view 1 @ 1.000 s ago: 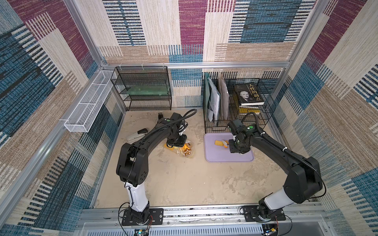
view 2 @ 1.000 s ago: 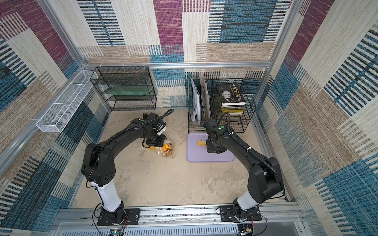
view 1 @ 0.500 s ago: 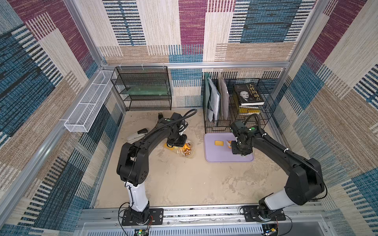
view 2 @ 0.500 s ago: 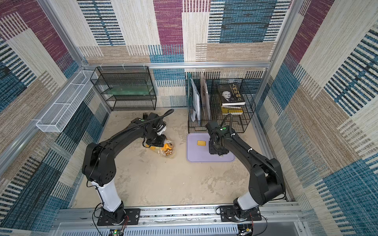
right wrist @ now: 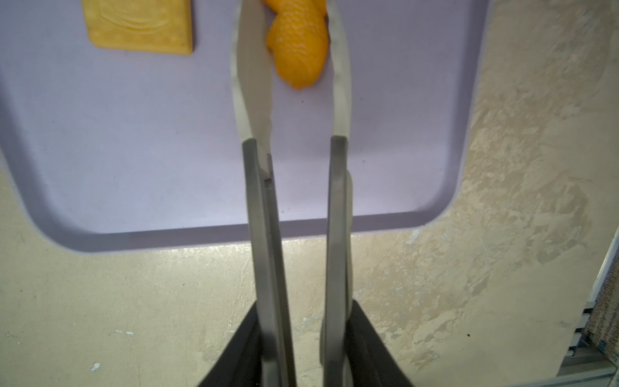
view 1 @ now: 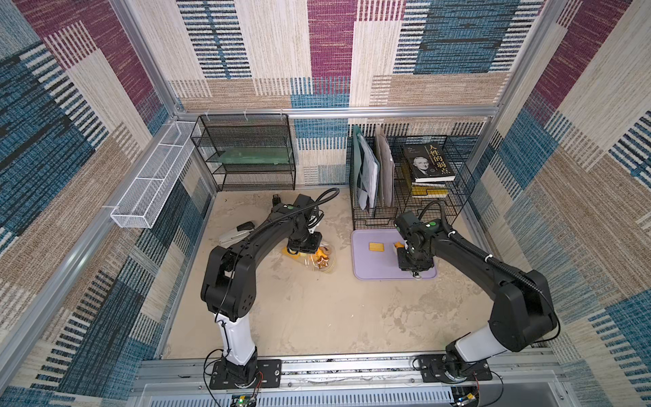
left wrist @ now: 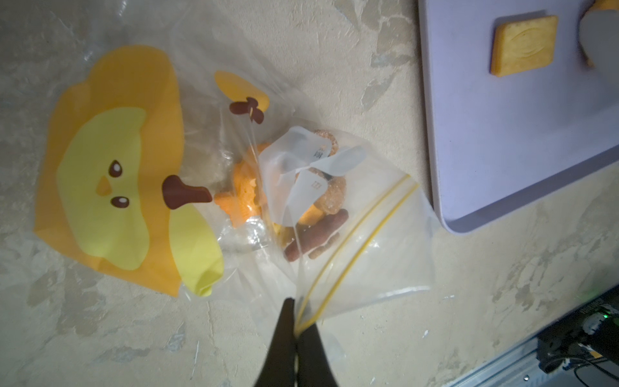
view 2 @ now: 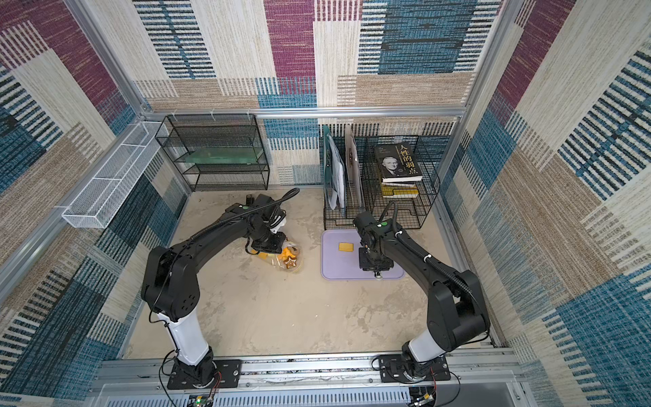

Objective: Put the cookies into a resealable bag to prevent moisture
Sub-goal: Pick up the cookie from the tray, then place the cookie in the ziploc bag.

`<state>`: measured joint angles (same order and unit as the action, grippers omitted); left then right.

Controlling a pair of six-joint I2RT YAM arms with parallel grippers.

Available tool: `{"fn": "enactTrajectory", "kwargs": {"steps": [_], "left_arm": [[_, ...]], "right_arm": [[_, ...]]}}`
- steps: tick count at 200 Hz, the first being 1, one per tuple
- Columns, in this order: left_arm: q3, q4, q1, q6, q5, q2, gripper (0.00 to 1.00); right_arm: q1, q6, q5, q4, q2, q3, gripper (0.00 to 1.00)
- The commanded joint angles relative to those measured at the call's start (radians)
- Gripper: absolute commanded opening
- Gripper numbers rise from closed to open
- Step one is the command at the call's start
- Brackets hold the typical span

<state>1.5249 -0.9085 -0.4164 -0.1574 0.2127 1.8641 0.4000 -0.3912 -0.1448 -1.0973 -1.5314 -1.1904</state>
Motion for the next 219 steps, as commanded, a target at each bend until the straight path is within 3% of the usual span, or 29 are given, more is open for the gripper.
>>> {"fn": "enactTrajectory", "kwargs": {"steps": [1, 60, 111, 162, 219], "left_arm": [[0.006, 0.002, 0.002, 0.007, 0.001, 0.0, 0.0], [0.004, 0.003, 0.001, 0.002, 0.01, 0.003, 0.0], [0.017, 0.002, 0.001, -0.001, 0.026, 0.007, 0.0], [0.011, 0.003, 0.0, 0.002, 0.044, 0.004, 0.0], [0.012, -0.004, -0.002, 0.015, 0.064, -0.013, 0.0]], "right_arm": [[-0.008, 0.016, 0.027, 0.005, 0.016, -0.003, 0.32], [-0.005, 0.043, 0.086, 0.012, 0.08, -0.032, 0.29], [0.113, 0.134, 0.327, 0.085, 0.135, -0.081, 0.3], [0.236, 0.131, 0.514, 0.227, 0.072, -0.07, 0.3], [0.29, 0.118, 0.564, 0.312, -0.058, -0.094, 0.3]]}}
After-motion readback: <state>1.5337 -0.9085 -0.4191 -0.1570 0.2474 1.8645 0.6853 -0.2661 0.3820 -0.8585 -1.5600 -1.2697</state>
